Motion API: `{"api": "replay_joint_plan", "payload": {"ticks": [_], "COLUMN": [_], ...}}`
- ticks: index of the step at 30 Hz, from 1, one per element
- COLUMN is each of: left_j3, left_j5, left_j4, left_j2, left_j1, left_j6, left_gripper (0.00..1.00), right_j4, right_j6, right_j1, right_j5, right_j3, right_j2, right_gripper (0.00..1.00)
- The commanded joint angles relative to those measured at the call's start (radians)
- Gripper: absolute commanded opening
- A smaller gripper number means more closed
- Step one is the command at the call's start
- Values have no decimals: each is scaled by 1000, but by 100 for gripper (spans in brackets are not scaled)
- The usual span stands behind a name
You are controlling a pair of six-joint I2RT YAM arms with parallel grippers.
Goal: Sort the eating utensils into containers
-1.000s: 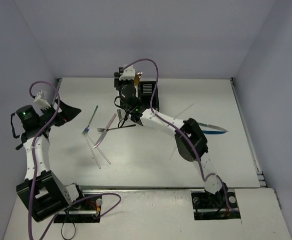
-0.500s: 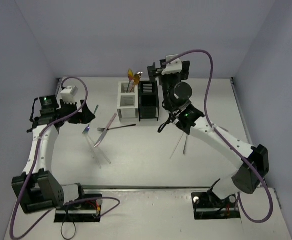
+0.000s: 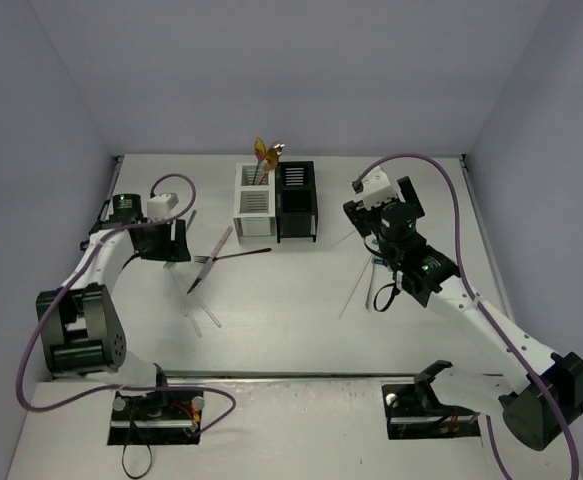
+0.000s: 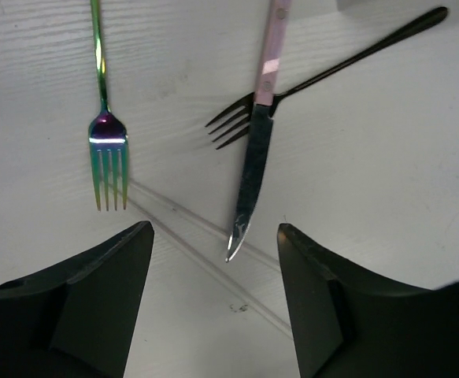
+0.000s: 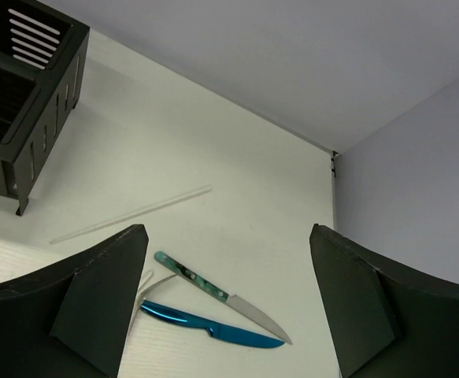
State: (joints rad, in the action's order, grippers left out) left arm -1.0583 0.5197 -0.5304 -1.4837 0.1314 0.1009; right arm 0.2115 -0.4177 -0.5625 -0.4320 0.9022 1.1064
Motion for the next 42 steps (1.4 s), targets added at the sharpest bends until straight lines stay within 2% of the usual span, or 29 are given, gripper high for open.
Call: {"api": "replay_joint_plan", "payload": {"ticks": [1, 6, 13, 22, 30, 33, 35, 36, 39, 42], "left_j3": [-164, -326, -423, -448, -457, -462, -465, -466, -465, -466], "left_j5": [-101, -156, -165, -192, -278, -280, -279, -274, -255, -232], "left_j4": [22, -53, -58, -52, -26, -26, -29, -29, -34, -53], "left_j2": [-89, -280, -445, -546, -593, -595, -595, -591, -571, -529], "left_j1": [5, 7, 0, -25, -52, -52, -55, -55, -55, -55], "left_j6": [4, 50, 63, 91, 88, 80, 73, 67, 53, 33], "left_gripper": [58, 47, 45, 44, 26, 19, 14, 11, 1, 0], "right_j4": [-30, -67, -80, -82, -82, -79, -75, -69, -57, -40], "right_j6": [36, 46, 51, 50, 72, 50, 28, 15, -14, -45], "right_j1": [26, 46, 83, 99, 97, 96, 96, 97, 95, 93], "right_j5": [75, 127, 176, 230, 282, 314, 334, 339, 373, 421], "right_j3": [-6, 5, 9, 14, 57, 81, 111, 120, 172, 228], "right_j2": [-19, 9, 27, 59, 113, 121, 131, 136, 161, 171], "right_gripper": [80, 79, 78, 76, 71, 74, 80, 87, 91, 94]}}
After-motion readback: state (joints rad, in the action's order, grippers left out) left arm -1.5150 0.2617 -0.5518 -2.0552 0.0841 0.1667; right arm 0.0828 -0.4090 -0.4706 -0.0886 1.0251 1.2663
